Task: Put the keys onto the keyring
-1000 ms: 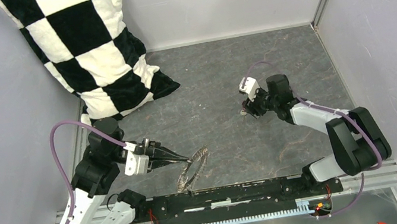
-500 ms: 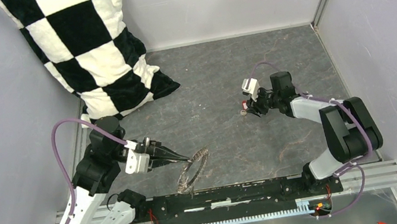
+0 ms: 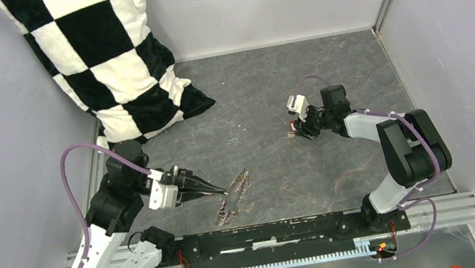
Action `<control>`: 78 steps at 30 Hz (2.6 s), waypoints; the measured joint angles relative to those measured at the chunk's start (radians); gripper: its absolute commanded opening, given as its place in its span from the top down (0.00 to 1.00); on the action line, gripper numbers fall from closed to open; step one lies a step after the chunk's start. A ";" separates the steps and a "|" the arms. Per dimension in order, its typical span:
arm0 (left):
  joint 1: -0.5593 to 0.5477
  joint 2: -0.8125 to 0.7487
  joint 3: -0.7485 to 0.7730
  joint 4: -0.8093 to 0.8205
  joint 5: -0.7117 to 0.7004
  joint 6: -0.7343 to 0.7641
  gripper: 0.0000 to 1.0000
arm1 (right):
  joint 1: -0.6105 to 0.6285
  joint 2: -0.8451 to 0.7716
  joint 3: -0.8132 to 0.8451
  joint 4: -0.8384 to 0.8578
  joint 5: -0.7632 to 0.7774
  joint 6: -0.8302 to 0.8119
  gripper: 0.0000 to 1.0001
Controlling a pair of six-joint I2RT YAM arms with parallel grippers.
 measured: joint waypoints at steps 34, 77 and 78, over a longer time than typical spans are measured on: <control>0.000 -0.002 0.000 0.000 -0.025 0.000 0.98 | 0.092 0.040 0.063 -0.090 0.047 -0.020 0.59; 0.000 -0.005 0.000 0.000 -0.052 0.000 0.98 | 0.099 0.125 0.206 -0.301 0.048 -0.196 0.84; 0.000 -0.005 0.000 0.000 -0.052 0.000 0.98 | 0.099 0.125 0.206 -0.298 0.044 -0.193 0.87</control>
